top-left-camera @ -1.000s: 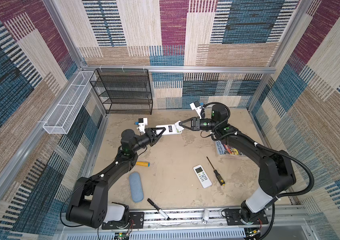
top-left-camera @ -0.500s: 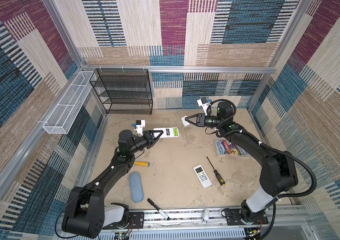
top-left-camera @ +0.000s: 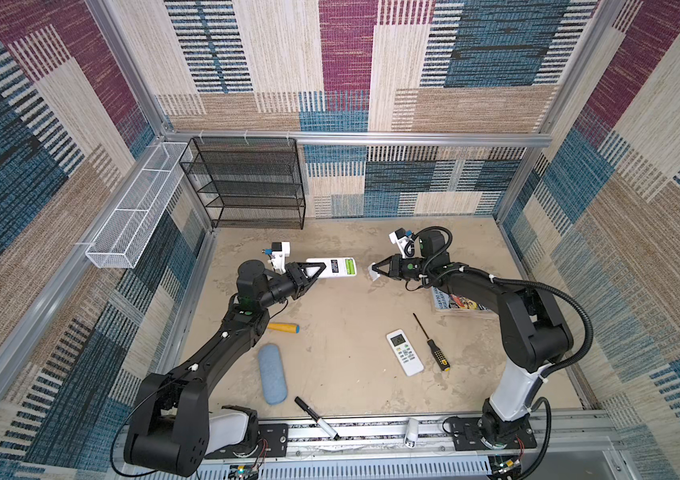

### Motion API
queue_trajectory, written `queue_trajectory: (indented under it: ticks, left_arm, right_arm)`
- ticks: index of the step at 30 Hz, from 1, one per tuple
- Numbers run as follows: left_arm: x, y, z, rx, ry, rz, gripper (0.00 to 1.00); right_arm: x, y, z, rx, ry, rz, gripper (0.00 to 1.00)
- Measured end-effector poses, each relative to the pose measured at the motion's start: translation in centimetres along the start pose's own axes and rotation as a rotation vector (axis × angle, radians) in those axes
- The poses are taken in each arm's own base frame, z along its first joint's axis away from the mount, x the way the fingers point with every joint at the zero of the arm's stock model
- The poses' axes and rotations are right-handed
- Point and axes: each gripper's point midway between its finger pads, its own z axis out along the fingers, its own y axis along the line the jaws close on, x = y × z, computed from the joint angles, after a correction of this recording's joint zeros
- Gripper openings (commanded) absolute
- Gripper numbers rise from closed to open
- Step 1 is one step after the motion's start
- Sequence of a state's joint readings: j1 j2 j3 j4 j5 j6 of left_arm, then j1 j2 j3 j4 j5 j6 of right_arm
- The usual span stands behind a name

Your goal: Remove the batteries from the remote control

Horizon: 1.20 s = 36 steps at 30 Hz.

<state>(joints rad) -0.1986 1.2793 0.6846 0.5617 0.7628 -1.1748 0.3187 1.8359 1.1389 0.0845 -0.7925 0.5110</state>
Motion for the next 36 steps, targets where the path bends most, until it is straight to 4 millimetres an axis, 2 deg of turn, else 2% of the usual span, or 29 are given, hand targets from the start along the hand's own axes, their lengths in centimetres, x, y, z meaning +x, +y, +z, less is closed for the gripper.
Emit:
queue_trajectory:
  ticks: [7, 16, 21, 26, 36]
  left_arm:
    - [0.0, 0.2, 0.0, -0.004, 0.0, -0.002, 0.18]
    - [0.0, 0.2, 0.0, -0.007, 0.0, 0.001, 0.18]
    - [0.0, 0.3, 0.0, -0.011, 0.001, -0.003, 0.18]
    - [0.0, 0.3, -0.1, -0.012, 0.001, -0.004, 0.18]
    - [0.2, 0.4, -0.2, -0.014, 0.002, -0.007, 0.18]
  right_arm:
    - [1.7, -3.7, 1.7, 0.052, 0.036, 0.038, 0.0]
    - [3.4, -6.8, 3.0, 0.095, 0.07, 0.081, 0.0]
    - [4.1, -7.7, 3.4, 0.103, 0.086, 0.092, 0.0]
    - [3.8, -7.8, 3.7, 0.098, 0.079, 0.076, 0.01]
    - [3.7, -8.2, 3.7, 0.11, 0.076, 0.06, 0.21]
